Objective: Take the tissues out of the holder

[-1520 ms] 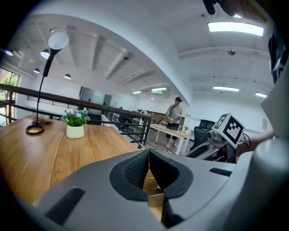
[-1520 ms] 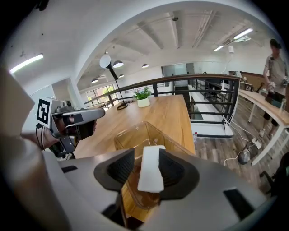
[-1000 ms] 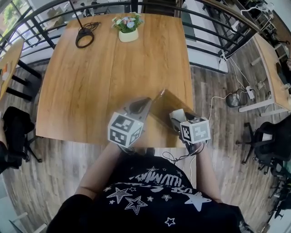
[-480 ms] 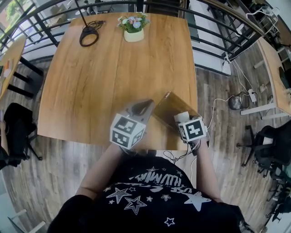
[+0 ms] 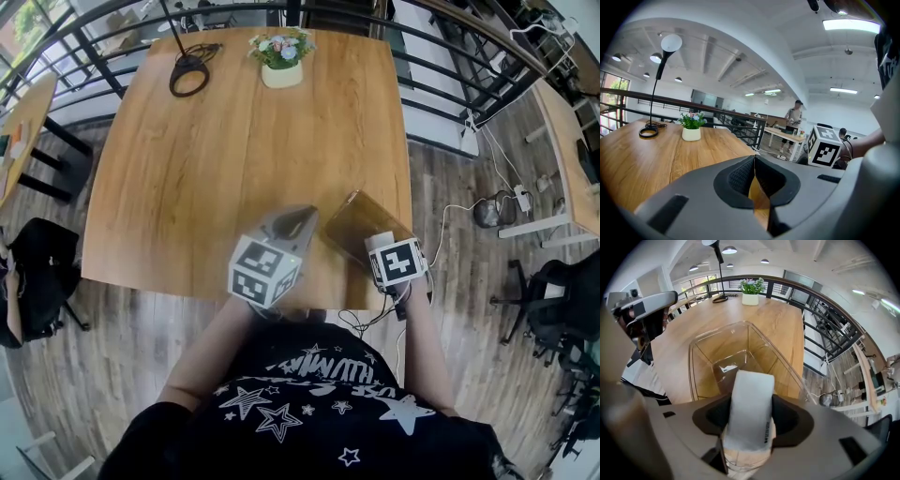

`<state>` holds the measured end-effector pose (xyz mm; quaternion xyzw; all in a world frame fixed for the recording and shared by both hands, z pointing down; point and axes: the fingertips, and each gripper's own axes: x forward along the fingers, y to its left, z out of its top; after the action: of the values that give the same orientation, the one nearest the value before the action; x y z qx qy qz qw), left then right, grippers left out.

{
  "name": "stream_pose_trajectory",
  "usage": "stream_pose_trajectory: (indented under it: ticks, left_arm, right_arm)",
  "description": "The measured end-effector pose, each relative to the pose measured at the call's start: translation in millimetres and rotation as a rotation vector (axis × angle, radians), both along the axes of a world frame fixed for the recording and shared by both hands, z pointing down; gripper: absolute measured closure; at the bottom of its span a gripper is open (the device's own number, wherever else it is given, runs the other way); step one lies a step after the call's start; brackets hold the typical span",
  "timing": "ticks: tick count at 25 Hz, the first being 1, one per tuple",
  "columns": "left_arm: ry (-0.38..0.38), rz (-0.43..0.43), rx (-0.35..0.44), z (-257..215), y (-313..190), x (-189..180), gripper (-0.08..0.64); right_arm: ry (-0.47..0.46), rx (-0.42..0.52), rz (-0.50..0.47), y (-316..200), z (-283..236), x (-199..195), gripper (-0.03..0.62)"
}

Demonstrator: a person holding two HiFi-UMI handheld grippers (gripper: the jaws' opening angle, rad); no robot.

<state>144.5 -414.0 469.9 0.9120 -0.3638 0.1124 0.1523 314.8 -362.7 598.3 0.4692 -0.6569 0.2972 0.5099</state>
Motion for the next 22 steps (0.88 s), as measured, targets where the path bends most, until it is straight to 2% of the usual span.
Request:
stream_pose_trajectory:
  ticks: [13, 22]
  left_arm:
    - [-0.008, 0.019, 0.019, -8, 19, -18, 0.545]
    - [-0.001, 0.048, 0.040, -17, 36, -35, 0.545]
  right_arm:
    - [-0.069, 0.115, 0.066, 9, -27, -6, 0.334]
    - [-0.133, 0.305, 0.137, 22, -85, -15, 0.336]
